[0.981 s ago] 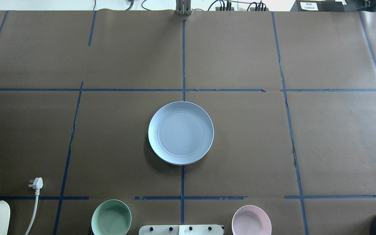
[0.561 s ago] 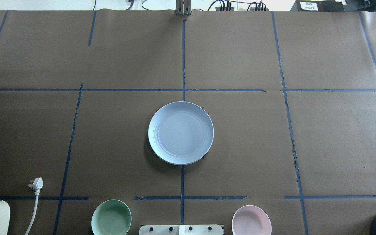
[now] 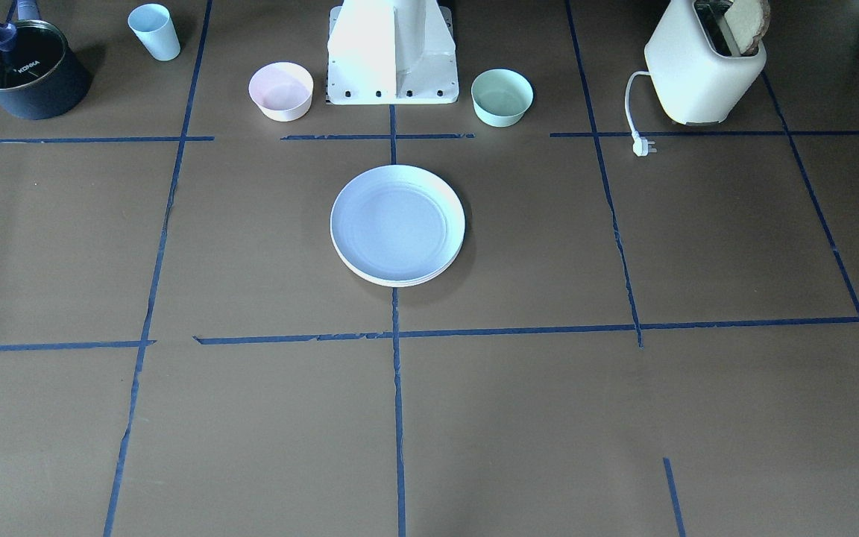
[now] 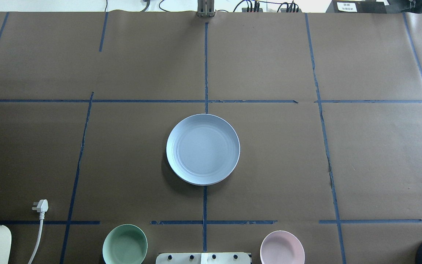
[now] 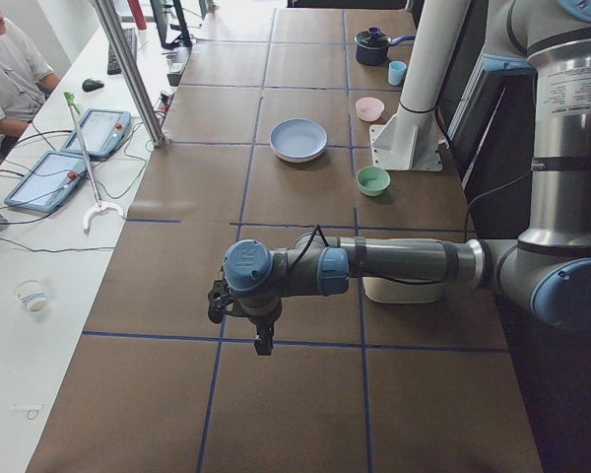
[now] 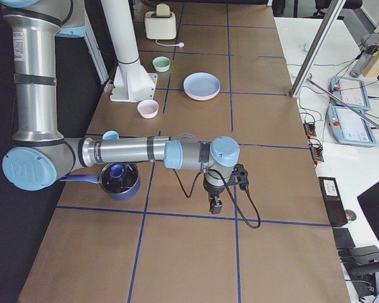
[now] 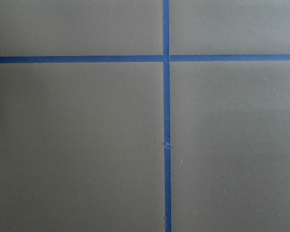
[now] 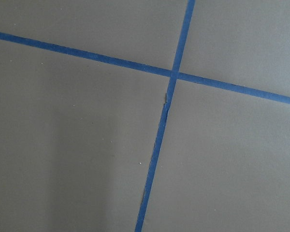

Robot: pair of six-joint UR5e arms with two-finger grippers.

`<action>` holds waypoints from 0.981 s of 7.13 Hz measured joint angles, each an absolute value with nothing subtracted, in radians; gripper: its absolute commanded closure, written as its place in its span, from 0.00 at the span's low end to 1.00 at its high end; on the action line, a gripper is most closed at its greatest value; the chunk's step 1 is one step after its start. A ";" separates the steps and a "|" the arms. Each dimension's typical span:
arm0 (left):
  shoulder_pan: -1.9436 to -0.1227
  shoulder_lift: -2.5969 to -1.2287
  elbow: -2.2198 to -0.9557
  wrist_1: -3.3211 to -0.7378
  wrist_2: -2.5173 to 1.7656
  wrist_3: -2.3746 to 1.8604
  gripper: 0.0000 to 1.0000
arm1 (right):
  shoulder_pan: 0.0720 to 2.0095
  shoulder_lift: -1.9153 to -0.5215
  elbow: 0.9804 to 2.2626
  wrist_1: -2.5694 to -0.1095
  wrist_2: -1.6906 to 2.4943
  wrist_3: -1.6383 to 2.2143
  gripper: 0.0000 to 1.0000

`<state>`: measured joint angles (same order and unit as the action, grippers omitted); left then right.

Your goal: Stack three plates with pink and blue

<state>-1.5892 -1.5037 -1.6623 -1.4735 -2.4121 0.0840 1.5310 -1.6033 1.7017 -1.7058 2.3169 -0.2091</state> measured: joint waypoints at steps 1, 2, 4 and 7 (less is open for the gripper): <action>-1.589 -1.505 -1.665 -1.473 -2.411 0.083 0.00 | 1.531 -1.603 1.698 -1.706 2.317 -0.210 0.00; -1.589 -1.509 -1.670 -1.473 -2.409 0.083 0.00 | 1.531 -1.603 1.690 -1.705 2.318 -0.210 0.00; -1.588 -1.513 -1.673 -1.473 -2.408 0.083 0.00 | 1.531 -1.606 1.673 -1.703 2.347 -0.204 0.00; -1.588 -1.514 -1.670 -1.472 -2.406 0.083 0.00 | 1.531 -1.608 1.669 -1.701 2.375 -0.134 0.00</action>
<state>-1.5877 -1.5137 -1.6705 -1.4716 -2.4060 0.0828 1.5309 -1.6076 1.6687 -1.7010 2.3754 -0.1338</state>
